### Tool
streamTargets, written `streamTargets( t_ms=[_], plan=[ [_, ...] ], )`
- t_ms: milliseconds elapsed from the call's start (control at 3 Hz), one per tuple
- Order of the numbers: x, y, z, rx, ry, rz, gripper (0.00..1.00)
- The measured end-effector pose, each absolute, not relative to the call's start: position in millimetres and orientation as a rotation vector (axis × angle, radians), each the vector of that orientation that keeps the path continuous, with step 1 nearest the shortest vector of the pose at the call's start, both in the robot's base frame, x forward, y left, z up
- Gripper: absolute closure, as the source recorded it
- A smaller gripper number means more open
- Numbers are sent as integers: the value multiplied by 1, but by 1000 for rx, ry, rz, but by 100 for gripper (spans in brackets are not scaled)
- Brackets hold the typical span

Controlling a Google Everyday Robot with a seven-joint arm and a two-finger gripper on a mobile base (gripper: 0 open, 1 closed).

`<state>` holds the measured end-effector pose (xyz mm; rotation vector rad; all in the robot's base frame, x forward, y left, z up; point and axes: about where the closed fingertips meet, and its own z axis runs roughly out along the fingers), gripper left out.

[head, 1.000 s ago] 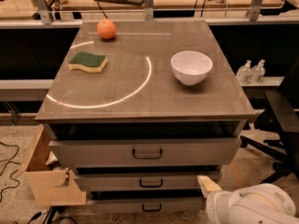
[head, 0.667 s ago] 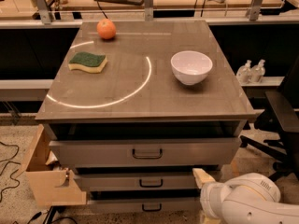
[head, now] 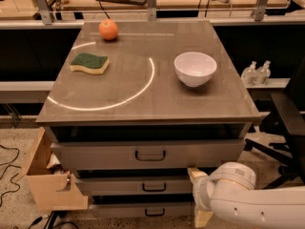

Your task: Open middle drawer

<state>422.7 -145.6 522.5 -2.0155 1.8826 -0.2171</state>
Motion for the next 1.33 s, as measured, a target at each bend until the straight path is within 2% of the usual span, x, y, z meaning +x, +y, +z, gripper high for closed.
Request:
streamTargets(
  t_ms=[1333],
  plan=[
    [412, -65, 424, -2112, 1826, -146, 0]
  ],
)
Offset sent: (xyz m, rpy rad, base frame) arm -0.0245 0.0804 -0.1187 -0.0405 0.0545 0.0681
